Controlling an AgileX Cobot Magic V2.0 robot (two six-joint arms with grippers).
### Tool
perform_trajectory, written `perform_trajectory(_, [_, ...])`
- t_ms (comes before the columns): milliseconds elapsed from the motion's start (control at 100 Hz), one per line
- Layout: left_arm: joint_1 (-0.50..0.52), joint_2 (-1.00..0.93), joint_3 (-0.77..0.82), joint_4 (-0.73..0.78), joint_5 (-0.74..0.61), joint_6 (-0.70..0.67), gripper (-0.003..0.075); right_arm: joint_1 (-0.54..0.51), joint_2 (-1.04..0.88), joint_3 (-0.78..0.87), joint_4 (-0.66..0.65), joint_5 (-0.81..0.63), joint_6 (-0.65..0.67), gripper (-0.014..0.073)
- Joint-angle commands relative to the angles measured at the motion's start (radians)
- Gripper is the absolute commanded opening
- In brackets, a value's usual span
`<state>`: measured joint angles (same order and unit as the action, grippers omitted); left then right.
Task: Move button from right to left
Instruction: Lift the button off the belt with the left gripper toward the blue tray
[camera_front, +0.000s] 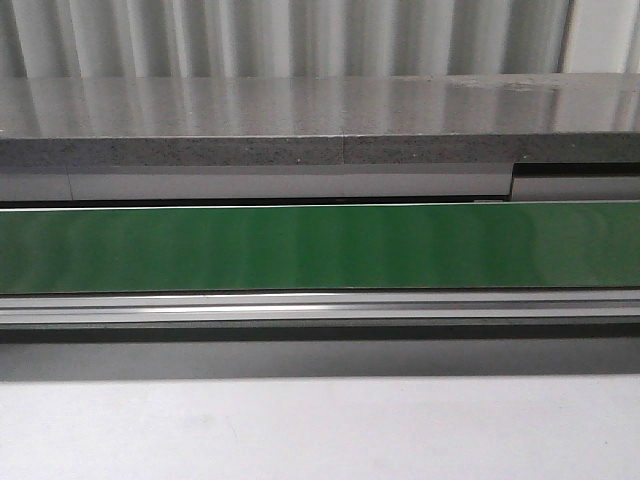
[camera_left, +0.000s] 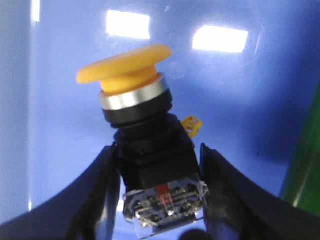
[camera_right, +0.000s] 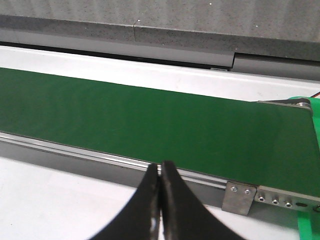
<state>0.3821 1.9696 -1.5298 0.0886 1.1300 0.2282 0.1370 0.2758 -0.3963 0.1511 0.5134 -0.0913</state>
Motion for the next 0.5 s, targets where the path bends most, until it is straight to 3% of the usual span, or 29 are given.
perform_trajectory(0, [0.001,-0.025,-0.023,0.010,-0.021,0.006,0.0024,0.001,0.009,-0.023,0.005,-0.076,-0.008,-0.0067])
perform_trajectory(130, [0.001,-0.004,-0.023,0.010,-0.022,0.030,0.0151,0.001,0.009,-0.023,0.005,-0.076,-0.008,-0.0067])
perform_trajectory(250, [0.001,0.000,-0.023,0.012,-0.031,0.030,0.0382,0.001,0.009,-0.023,0.005,-0.076,-0.008,-0.0067])
perform_trajectory(350, [0.001,0.000,-0.025,0.036,-0.046,0.030,0.0520,0.001,0.009,-0.023,0.005,-0.076,-0.008,-0.0067])
perform_trajectory(490, [-0.001,-0.003,-0.027,0.060,-0.048,0.030,0.0532,0.001,0.009,-0.023,0.005,-0.076,-0.008,-0.0067])
